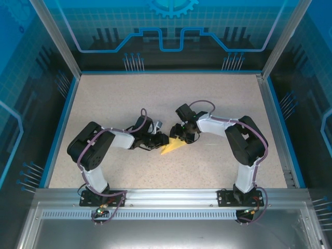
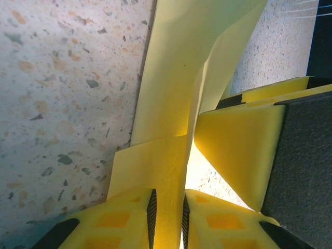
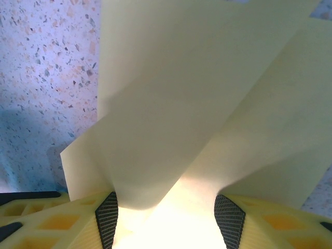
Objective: Fold a paper plane with a square sheet of paper (pick it up from the middle)
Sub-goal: Fourth fold the wing at the center of the table.
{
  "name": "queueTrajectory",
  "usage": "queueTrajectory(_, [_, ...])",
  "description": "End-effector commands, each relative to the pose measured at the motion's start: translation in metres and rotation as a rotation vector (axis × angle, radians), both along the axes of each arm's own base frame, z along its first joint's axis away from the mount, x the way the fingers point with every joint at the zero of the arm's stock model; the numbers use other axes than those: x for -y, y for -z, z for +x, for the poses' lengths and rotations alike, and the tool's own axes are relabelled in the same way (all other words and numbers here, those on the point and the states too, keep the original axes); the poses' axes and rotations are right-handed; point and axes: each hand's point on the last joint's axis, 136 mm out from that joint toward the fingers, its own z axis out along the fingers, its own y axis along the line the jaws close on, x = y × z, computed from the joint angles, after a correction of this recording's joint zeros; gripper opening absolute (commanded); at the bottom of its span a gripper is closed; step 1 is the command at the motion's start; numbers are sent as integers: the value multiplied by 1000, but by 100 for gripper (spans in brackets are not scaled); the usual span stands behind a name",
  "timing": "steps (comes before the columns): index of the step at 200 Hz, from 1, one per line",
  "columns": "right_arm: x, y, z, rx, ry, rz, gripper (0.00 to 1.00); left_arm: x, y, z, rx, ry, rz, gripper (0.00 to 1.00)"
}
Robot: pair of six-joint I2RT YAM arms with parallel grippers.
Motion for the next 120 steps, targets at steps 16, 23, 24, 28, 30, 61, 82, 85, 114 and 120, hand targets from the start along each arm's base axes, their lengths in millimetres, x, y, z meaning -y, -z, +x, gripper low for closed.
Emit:
queueTrajectory(16, [21,32,-28,-121,13,-78,59,17,-9,1,40,63,-42,21])
queueTrajectory(23, [21,31,-28,-120,12,-74,59,17,-10,1,42,67,-46,19])
queueTrajectory(24, [21,31,-28,-119,12,-74,59,18,-10,1,43,67,-47,19])
queueTrajectory(28, [20,30,-27,-116,11,-71,58,18,-10,1,44,68,-47,18])
queueTrajectory(30, [20,29,-27,-115,10,-70,59,17,-10,0,43,69,-47,18])
queueTrajectory(61, [17,19,-23,-83,-10,-43,59,19,-11,1,48,76,-54,14])
queueTrajectory(82, [15,10,-21,-54,-34,-19,60,17,-12,3,50,71,-55,11])
queueTrajectory(85, [14,7,-19,-43,-38,-11,60,17,-12,3,47,69,-54,11])
queueTrajectory(114, [6,-21,-7,61,-97,76,60,16,-14,5,44,59,-65,8])
queueTrajectory(120, [3,-27,-5,84,-119,96,60,16,-14,5,43,57,-70,8])
